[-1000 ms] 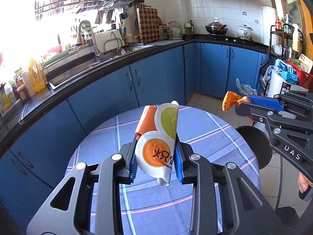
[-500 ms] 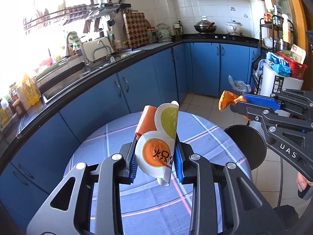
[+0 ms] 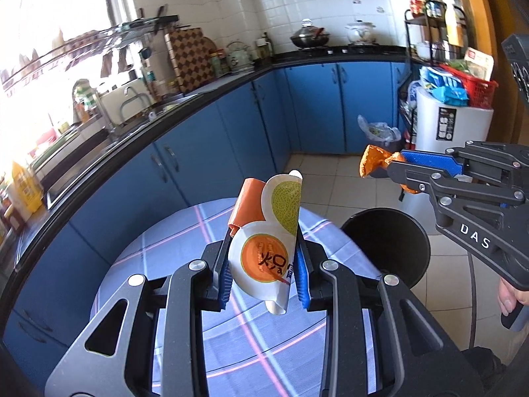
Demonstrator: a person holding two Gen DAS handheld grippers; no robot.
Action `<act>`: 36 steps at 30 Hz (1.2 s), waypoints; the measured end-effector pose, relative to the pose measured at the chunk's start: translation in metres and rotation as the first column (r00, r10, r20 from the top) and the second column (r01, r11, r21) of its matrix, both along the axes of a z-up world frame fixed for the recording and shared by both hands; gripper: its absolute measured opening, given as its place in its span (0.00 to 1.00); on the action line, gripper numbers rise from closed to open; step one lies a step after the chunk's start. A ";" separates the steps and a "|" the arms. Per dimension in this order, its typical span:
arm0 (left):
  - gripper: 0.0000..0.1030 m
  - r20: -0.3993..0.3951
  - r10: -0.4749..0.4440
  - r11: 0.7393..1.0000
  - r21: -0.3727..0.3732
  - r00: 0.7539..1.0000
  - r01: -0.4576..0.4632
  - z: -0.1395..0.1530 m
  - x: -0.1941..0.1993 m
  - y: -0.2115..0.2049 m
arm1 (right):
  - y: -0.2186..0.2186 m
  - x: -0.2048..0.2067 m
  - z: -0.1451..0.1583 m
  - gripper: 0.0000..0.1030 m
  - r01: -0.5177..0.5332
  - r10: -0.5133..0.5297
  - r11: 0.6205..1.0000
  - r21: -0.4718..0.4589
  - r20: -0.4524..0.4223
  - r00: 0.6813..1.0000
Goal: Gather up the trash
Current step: 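Lift the egg cup and orange wrapper and carry both over the black bin, then open both tools over the bin to drop the cup and wrapper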
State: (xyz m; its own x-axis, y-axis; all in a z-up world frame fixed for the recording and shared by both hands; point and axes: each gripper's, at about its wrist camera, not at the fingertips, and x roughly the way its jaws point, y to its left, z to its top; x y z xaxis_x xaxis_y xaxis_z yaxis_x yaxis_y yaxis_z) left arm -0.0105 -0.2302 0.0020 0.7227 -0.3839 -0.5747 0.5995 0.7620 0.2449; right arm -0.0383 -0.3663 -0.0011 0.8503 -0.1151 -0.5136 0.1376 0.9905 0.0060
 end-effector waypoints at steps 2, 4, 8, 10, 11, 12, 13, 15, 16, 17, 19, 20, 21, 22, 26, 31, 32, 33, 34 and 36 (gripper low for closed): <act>0.30 -0.002 -0.016 1.000 0.009 1.000 0.016 -0.002 -0.001 -0.012 | -0.011 -0.001 -0.003 0.15 0.015 -0.015 1.000 0.010 -0.002 1.000; 0.30 -0.003 -0.030 0.999 0.019 1.000 0.030 -0.004 -0.002 -0.024 | -0.023 -0.002 -0.006 0.15 0.031 -0.031 0.999 0.022 -0.006 1.000; 0.31 -0.008 -0.058 0.998 0.037 0.998 0.058 -0.009 -0.002 -0.048 | -0.043 -0.002 -0.012 0.15 0.055 -0.055 0.998 0.038 -0.013 0.998; 0.30 -0.014 -0.074 0.996 0.047 0.997 0.075 -0.012 -0.002 -0.061 | -0.053 -0.003 -0.017 0.15 0.069 -0.068 0.996 0.050 -0.019 0.998; 0.31 -0.016 -0.081 0.995 0.052 0.997 0.081 -0.013 -0.001 -0.068 | -0.059 -0.003 -0.020 0.15 0.074 -0.073 0.996 0.055 -0.021 0.997; 0.31 -0.018 -0.087 0.995 0.057 0.996 0.087 -0.014 -0.001 -0.074 | -0.063 -0.005 -0.022 0.15 0.079 -0.078 0.995 0.059 -0.023 0.997; 0.31 -0.021 -0.094 0.994 0.062 0.995 0.095 -0.016 0.000 -0.081 | -0.070 -0.005 -0.025 0.15 0.087 -0.085 0.994 0.064 -0.027 0.996; 0.31 -0.024 -0.105 0.992 0.071 0.994 0.107 -0.020 0.001 -0.093 | -0.079 -0.003 -0.030 0.15 0.098 -0.096 0.993 0.073 -0.034 0.995; 0.31 -0.027 -0.112 0.991 0.077 0.993 0.114 -0.022 0.002 -0.100 | -0.085 -0.002 -0.033 0.15 0.105 -0.102 0.991 0.081 -0.042 0.994; 0.31 -0.029 -0.117 0.990 0.081 0.993 0.119 -0.024 0.003 -0.104 | -0.090 -0.001 -0.036 0.15 0.108 -0.104 0.990 0.089 -0.047 0.993; 0.31 -0.034 -0.128 0.987 0.090 0.991 0.130 -0.028 0.005 -0.115 | -0.101 0.003 -0.043 0.15 0.115 -0.109 0.988 0.107 -0.059 0.992; 0.31 -0.036 -0.132 0.986 0.096 0.991 0.135 -0.031 0.006 -0.121 | -0.104 0.004 -0.046 0.15 0.118 -0.112 0.987 0.111 -0.064 0.992; 0.31 -0.039 -0.136 0.985 0.100 0.990 0.139 -0.034 0.008 -0.126 | -0.108 0.006 -0.050 0.15 0.122 -0.114 0.986 0.116 -0.070 0.991; 0.31 -0.045 -0.140 0.984 0.104 0.989 0.145 -0.037 0.010 -0.133 | -0.111 0.008 -0.052 0.15 0.124 -0.115 0.985 0.120 -0.075 0.991; 0.31 -0.068 -0.150 0.980 0.118 0.986 0.158 -0.048 0.018 -0.152 | -0.126 0.020 -0.071 0.15 0.131 -0.115 0.982 0.134 -0.121 0.986; 0.31 -0.097 -0.165 0.975 0.131 0.982 0.177 -0.063 0.030 -0.172 | -0.137 0.029 -0.087 0.16 0.143 -0.122 0.981 0.133 -0.148 0.981; 0.31 -0.102 -0.167 0.975 0.132 0.981 0.179 -0.065 0.031 -0.175 | -0.140 0.031 -0.091 0.16 0.149 -0.128 0.980 0.133 -0.158 0.979; 0.31 -0.107 -0.169 0.974 0.133 0.980 0.182 -0.068 0.033 -0.178 | -0.143 0.034 -0.095 0.16 0.155 -0.132 0.979 0.133 -0.167 0.977; 0.31 -0.110 -0.170 0.974 0.134 0.979 0.184 -0.069 0.035 -0.180 | -0.146 0.036 -0.099 0.16 0.154 -0.129 0.979 0.134 -0.177 0.976; 0.31 -0.116 -0.173 0.973 0.137 0.978 0.188 -0.074 0.038 -0.185 | -0.149 0.038 -0.105 0.18 0.157 -0.131 0.979 0.126 -0.192 0.973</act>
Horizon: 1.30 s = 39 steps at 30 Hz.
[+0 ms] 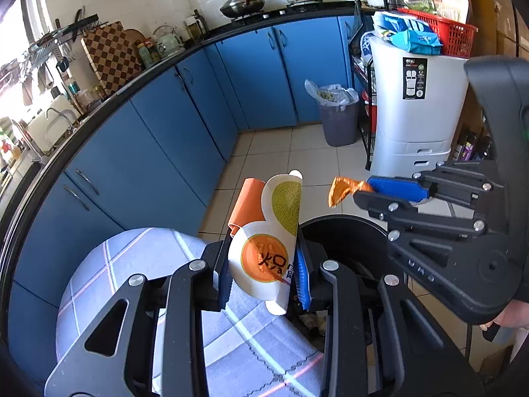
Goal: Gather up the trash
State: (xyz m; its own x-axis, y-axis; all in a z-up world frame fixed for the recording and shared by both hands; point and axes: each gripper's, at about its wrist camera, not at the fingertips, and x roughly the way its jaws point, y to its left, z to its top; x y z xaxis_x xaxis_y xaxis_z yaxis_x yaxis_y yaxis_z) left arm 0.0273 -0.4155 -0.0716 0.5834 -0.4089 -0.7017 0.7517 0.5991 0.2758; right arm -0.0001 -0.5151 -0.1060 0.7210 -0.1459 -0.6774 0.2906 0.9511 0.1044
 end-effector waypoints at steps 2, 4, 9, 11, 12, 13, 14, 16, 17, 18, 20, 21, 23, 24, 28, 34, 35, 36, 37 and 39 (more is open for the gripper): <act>0.31 -0.007 -0.003 1.000 0.001 1.000 0.003 -0.003 0.004 -0.004 | -0.002 0.002 -0.004 0.29 0.001 -0.001 1.000 -0.001 -0.006 1.000; 0.31 -0.010 -0.004 1.000 0.000 1.000 0.004 -0.004 0.006 -0.007 | -0.001 0.004 -0.006 0.57 -0.002 0.002 1.000 -0.012 -0.006 1.000; 0.33 -0.017 -0.016 1.000 -0.004 1.000 0.016 -0.007 0.010 -0.014 | 0.000 0.002 -0.010 0.70 0.030 -0.030 0.997 -0.077 -0.004 1.000; 0.33 -0.020 -0.023 1.000 -0.007 1.000 0.023 -0.007 0.009 -0.017 | -0.002 -0.001 -0.011 0.78 0.049 -0.050 0.995 -0.088 0.000 0.999; 0.33 -0.020 -0.027 1.000 -0.009 0.999 0.026 -0.008 0.009 -0.018 | -0.003 -0.002 -0.012 0.80 0.053 -0.053 0.995 -0.085 0.001 0.999; 0.33 -0.021 -0.030 0.999 -0.011 0.999 0.030 -0.008 0.008 -0.019 | -0.005 -0.004 -0.014 0.81 0.056 -0.056 0.996 -0.074 -0.002 0.998; 0.33 -0.024 -0.033 0.999 -0.013 0.999 0.032 -0.008 0.008 -0.020 | -0.006 -0.004 -0.015 0.81 0.058 -0.059 0.996 -0.070 -0.006 0.998; 0.33 -0.030 -0.036 0.999 -0.015 0.999 0.035 -0.009 0.008 -0.022 | -0.008 -0.004 -0.019 0.81 0.066 -0.068 0.995 -0.072 -0.018 0.998; 0.33 -0.034 -0.037 0.999 -0.015 0.999 0.037 -0.009 0.008 -0.023 | -0.009 -0.005 -0.021 0.81 0.068 -0.070 0.995 -0.069 -0.025 0.997; 0.33 -0.034 -0.038 0.999 -0.016 0.999 0.037 -0.009 0.008 -0.023 | -0.008 -0.005 -0.022 0.81 0.068 -0.070 0.996 -0.065 -0.028 0.997; 0.34 -0.034 -0.037 0.999 -0.015 0.999 0.036 -0.009 0.008 -0.024 | -0.010 -0.007 -0.024 0.81 0.073 -0.075 0.996 -0.057 -0.032 0.997; 0.37 -0.037 -0.034 0.999 -0.012 0.999 0.033 -0.010 0.008 -0.025 | -0.010 -0.008 -0.024 0.81 0.074 -0.076 0.996 -0.054 -0.033 0.997; 0.64 -0.040 -0.026 1.000 -0.014 0.999 0.026 -0.009 0.010 -0.024 | -0.010 -0.008 -0.025 0.81 0.072 -0.074 0.996 -0.049 -0.035 0.997; 0.80 -0.028 -0.019 0.999 -0.026 0.999 0.019 -0.007 0.010 -0.022 | -0.010 -0.009 -0.025 0.81 0.071 -0.072 0.996 -0.051 -0.036 0.997; 0.85 0.003 -0.019 0.998 -0.056 1.000 0.019 0.000 0.009 -0.018 | -0.008 -0.009 -0.024 0.81 0.066 -0.068 0.996 -0.057 -0.038 0.997; 0.92 -0.025 0.006 0.998 -0.060 1.000 -0.008 -0.001 0.016 -0.013 | -0.004 -0.008 -0.022 0.81 0.060 -0.062 0.996 -0.061 -0.035 0.997; 0.95 -0.028 0.010 0.998 -0.061 1.000 -0.012 -0.001 0.016 -0.012 | -0.003 -0.008 -0.022 0.81 0.060 -0.062 0.996 -0.062 -0.035 0.997; 0.97 -0.034 0.012 0.998 -0.063 0.999 -0.014 -0.001 0.017 -0.011 | -0.003 -0.009 -0.021 0.81 0.060 -0.062 0.996 -0.061 -0.035 0.997; 0.97 -0.043 0.013 0.998 -0.063 0.999 -0.015 -0.001 0.018 -0.011 | -0.003 -0.009 -0.021 0.81 0.060 -0.062 0.996 -0.060 -0.036 0.997; 0.97 -0.057 0.015 0.998 -0.060 0.998 -0.018 -0.001 0.018 -0.009 | -0.002 -0.009 -0.021 0.81 0.061 -0.063 0.996 -0.063 -0.036 0.997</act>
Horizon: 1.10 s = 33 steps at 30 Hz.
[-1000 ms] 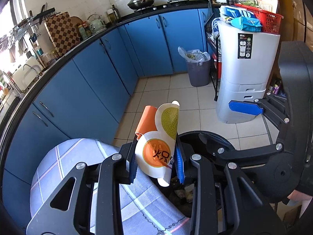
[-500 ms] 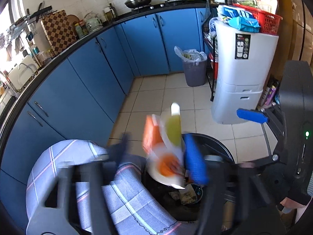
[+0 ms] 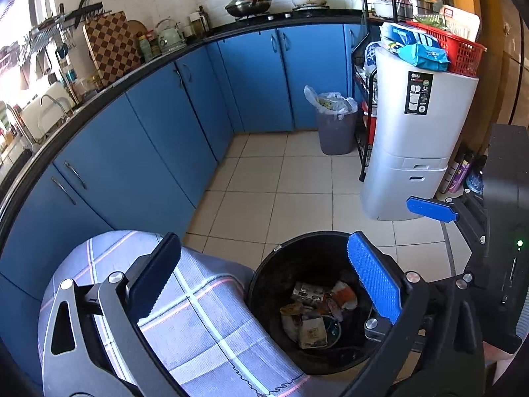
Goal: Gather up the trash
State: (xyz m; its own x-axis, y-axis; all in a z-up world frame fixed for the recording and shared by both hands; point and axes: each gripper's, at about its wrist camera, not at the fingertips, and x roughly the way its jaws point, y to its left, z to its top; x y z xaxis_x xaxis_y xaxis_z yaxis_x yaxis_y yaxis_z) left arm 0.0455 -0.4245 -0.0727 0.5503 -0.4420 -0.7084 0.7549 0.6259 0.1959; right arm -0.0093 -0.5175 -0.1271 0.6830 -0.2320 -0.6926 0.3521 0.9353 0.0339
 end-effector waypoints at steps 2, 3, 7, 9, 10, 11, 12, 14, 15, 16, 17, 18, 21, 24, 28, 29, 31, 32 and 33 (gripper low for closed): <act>0.97 -0.013 0.001 1.000 0.002 1.000 -0.001 0.000 0.000 0.001 | 0.000 -0.001 0.000 0.81 -0.001 0.001 1.000 0.000 0.000 1.000; 0.97 -0.015 0.002 1.000 0.005 1.000 -0.002 0.000 0.000 0.002 | 0.000 -0.001 0.000 0.81 -0.001 0.001 1.000 0.000 0.001 1.000; 0.97 -0.024 0.002 1.000 0.000 1.000 -0.002 0.001 0.000 0.005 | 0.001 -0.002 0.001 0.81 0.001 -0.001 1.000 0.001 0.005 1.000; 0.97 -0.025 0.003 1.000 0.000 1.000 -0.003 0.001 -0.001 0.005 | 0.002 -0.003 0.002 0.81 -0.001 0.001 1.000 0.003 0.007 1.000; 0.97 -0.021 0.004 1.000 0.002 1.000 -0.004 0.002 -0.001 0.006 | 0.002 -0.003 0.003 0.81 -0.001 0.001 1.000 0.002 0.007 1.000; 0.97 -0.018 0.005 1.000 0.003 1.000 -0.005 0.002 -0.001 0.006 | 0.003 -0.003 0.004 0.81 -0.002 0.002 1.000 0.002 0.008 1.000; 0.97 -0.016 0.004 1.000 0.003 1.000 -0.004 0.002 -0.001 0.007 | 0.003 -0.003 0.004 0.81 -0.003 0.003 1.000 0.003 0.009 1.000; 0.97 -0.018 0.001 1.000 0.002 1.000 -0.001 0.003 -0.001 0.007 | 0.004 -0.004 0.005 0.82 -0.004 0.004 1.000 0.008 0.012 1.000; 0.97 -0.017 0.002 1.000 0.001 1.000 -0.002 0.004 -0.001 0.007 | 0.003 -0.004 0.006 0.86 -0.006 0.006 1.000 0.011 0.014 1.000; 0.97 -0.016 0.003 1.000 -0.001 1.000 -0.003 0.004 -0.001 0.008 | 0.003 -0.004 0.007 0.89 -0.009 0.009 1.000 0.016 0.021 1.000; 0.97 -0.015 0.004 1.000 -0.002 1.000 -0.004 0.004 -0.001 0.009 | 0.003 -0.004 0.007 0.90 -0.009 0.009 1.000 0.019 0.023 1.000; 0.97 -0.015 0.005 1.000 -0.003 1.000 -0.005 0.005 -0.001 0.009 | 0.003 -0.004 0.008 0.91 -0.010 0.009 1.000 0.022 0.026 1.000; 0.97 -0.017 0.007 1.000 -0.002 1.000 -0.007 0.005 0.000 0.011 | 0.003 -0.003 0.007 0.93 -0.015 0.014 0.999 0.035 0.020 1.000; 0.97 -0.016 0.010 1.000 -0.004 1.000 -0.010 0.006 0.000 0.012 | 0.003 -0.002 0.006 0.93 -0.025 0.025 0.998 0.051 0.013 1.000; 0.97 -0.011 0.013 1.000 -0.003 1.000 -0.013 0.006 -0.001 0.013 | 0.003 -0.001 0.004 0.93 -0.034 0.033 0.998 0.056 0.007 0.999; 0.97 -0.010 0.012 1.000 -0.003 1.000 -0.012 0.006 -0.001 0.013 | 0.003 -0.002 0.004 0.93 -0.034 0.034 0.998 0.054 0.008 0.999; 0.97 -0.010 0.013 1.000 -0.001 1.000 -0.013 0.006 -0.001 0.013 | 0.004 -0.002 0.004 0.93 -0.033 0.033 0.998 0.052 0.008 0.999; 0.97 -0.012 0.013 1.000 -0.002 1.000 -0.013 0.006 -0.001 0.012 | 0.003 -0.002 0.004 0.93 -0.033 0.032 0.998 0.054 0.008 0.999; 0.97 -0.013 0.013 1.000 -0.002 1.000 -0.013 0.006 -0.001 0.013 | 0.003 -0.002 0.004 0.93 -0.033 0.033 0.998 0.056 0.010 0.999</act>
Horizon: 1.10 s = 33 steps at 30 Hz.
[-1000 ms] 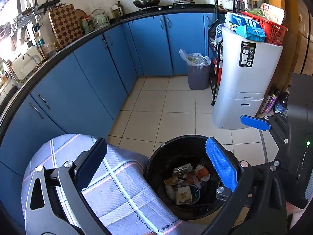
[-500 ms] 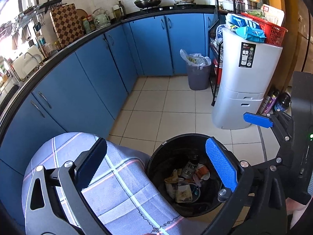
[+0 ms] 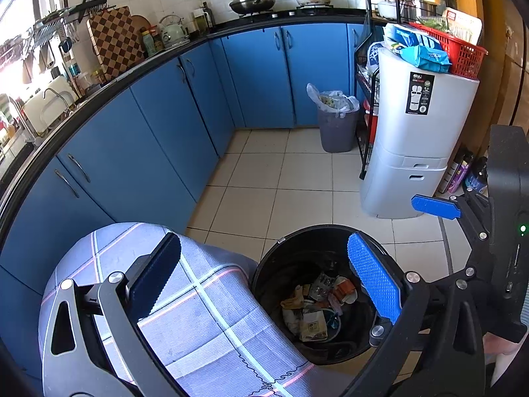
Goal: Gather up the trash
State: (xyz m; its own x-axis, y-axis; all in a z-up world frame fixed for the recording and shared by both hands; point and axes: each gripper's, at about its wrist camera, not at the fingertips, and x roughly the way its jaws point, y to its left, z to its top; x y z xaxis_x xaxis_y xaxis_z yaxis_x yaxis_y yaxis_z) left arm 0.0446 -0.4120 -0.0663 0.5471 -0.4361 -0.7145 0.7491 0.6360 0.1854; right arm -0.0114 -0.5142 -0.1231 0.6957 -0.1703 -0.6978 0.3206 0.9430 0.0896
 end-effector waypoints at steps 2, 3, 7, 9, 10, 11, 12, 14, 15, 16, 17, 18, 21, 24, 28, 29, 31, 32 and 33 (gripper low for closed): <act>0.97 0.001 0.000 1.000 -0.002 1.000 0.000 0.000 0.000 0.000 | 0.000 0.000 0.000 0.93 0.001 -0.001 1.000 -0.001 0.001 1.000; 0.97 0.002 0.000 1.000 -0.001 1.000 0.000 0.000 0.000 0.000 | -0.001 0.000 0.000 0.93 0.003 -0.003 1.000 -0.001 0.000 1.000; 0.97 0.006 -0.001 1.000 0.001 1.000 0.001 0.000 -0.001 0.001 | -0.002 0.000 0.000 0.93 0.007 -0.007 1.000 0.002 -0.003 1.000; 0.97 0.009 -0.002 1.000 0.002 1.000 0.002 0.000 -0.001 0.002 | -0.002 -0.001 0.000 0.93 0.007 -0.007 1.000 0.004 -0.001 1.000; 0.97 0.010 -0.002 1.000 0.002 1.000 0.002 0.000 -0.001 0.002 | -0.003 -0.001 0.000 0.93 0.006 -0.006 1.000 0.004 0.001 1.000; 0.97 0.009 0.000 1.000 0.002 1.000 0.000 0.000 -0.001 0.001 | -0.002 0.000 0.000 0.93 0.006 -0.006 1.000 0.003 -0.001 1.000; 0.97 0.009 0.000 1.000 0.002 1.000 0.000 0.000 -0.001 0.001 | -0.002 0.000 0.000 0.93 0.006 -0.006 1.000 0.002 -0.002 1.000; 0.97 0.008 -0.001 1.000 0.002 1.000 0.001 0.000 -0.001 0.001 | -0.002 -0.001 0.000 0.93 0.006 -0.006 1.000 0.001 -0.003 1.000; 0.97 0.009 -0.001 1.000 0.002 1.000 0.001 0.000 -0.001 0.001 | -0.002 -0.001 0.000 0.93 0.006 -0.006 1.000 0.002 -0.002 1.000; 0.97 0.009 -0.001 1.000 0.002 1.000 0.001 0.000 -0.001 0.002 | -0.003 0.000 0.000 0.93 0.007 -0.007 1.000 0.003 -0.003 1.000; 0.97 0.009 -0.003 1.000 0.001 1.000 0.003 0.000 -0.002 0.002 | -0.003 -0.001 0.000 0.93 0.008 -0.008 1.000 0.004 -0.003 1.000; 0.97 0.011 -0.004 1.000 0.000 1.000 0.004 0.001 -0.002 0.002 | -0.003 -0.001 0.000 0.93 0.009 -0.009 1.000 0.005 -0.003 1.000; 0.97 0.027 -0.004 1.000 0.004 1.000 0.004 0.002 -0.004 0.001 | -0.004 -0.001 -0.001 0.93 0.012 -0.012 1.000 0.010 -0.003 1.000; 0.97 0.029 -0.012 1.000 0.007 1.000 0.012 0.002 -0.005 0.001 | -0.005 -0.002 -0.001 0.93 0.013 -0.013 1.000 0.012 -0.001 1.000; 0.97 0.049 -0.015 1.000 0.019 0.999 0.014 0.000 -0.009 0.000 | -0.005 -0.002 -0.002 0.93 0.008 -0.008 1.000 0.009 -0.007 1.000; 0.97 0.054 -0.018 1.000 0.024 0.998 0.016 0.000 -0.009 0.000 | -0.005 -0.002 -0.002 0.93 0.008 -0.008 1.000 0.009 -0.007 1.000; 0.97 0.059 -0.020 0.999 0.026 0.998 0.019 0.000 -0.010 -0.001 | -0.004 -0.002 -0.001 0.93 0.007 -0.007 1.000 0.008 -0.008 1.000; 0.97 0.061 -0.020 0.999 0.027 0.998 0.018 0.000 -0.010 -0.001 | -0.004 -0.002 -0.001 0.93 0.007 -0.007 1.000 0.009 -0.008 1.000; 0.97 0.062 -0.019 0.999 0.027 0.998 0.017 0.000 -0.010 -0.001 | -0.004 -0.002 -0.001 0.93 0.007 -0.007 1.000 0.010 -0.008 1.000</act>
